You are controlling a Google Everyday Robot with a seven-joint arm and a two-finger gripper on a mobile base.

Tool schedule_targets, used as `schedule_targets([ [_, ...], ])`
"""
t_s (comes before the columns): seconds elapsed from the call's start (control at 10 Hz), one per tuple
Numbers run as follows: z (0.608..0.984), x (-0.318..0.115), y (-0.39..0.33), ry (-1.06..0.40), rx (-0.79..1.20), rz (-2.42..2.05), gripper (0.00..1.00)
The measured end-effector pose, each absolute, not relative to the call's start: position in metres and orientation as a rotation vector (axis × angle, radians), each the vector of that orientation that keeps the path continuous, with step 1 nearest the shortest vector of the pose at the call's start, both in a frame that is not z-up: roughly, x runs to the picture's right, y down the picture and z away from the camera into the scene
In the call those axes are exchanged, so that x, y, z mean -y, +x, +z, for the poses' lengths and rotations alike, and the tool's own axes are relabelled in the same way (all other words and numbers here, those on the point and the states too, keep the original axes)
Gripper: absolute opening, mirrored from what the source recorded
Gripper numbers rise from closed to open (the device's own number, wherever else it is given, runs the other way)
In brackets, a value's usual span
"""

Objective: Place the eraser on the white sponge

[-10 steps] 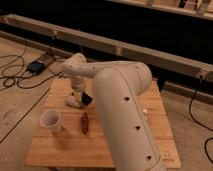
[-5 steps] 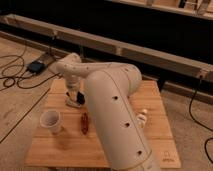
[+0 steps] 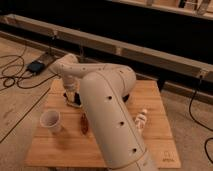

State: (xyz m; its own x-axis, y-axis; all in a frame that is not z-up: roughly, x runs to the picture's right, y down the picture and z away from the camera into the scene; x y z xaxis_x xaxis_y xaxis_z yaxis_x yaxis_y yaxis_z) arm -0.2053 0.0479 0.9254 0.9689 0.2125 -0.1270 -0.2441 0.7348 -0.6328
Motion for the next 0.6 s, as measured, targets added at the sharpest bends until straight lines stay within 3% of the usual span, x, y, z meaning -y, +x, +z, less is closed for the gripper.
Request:
schedule_targets([
  [0.4,0.927,-0.0477,-0.2116,-0.715,-0.039,0.241,0.8],
  [0.6,0.927,-0.0485,-0.2116,-0.721,-0.04,0.237,0.8],
])
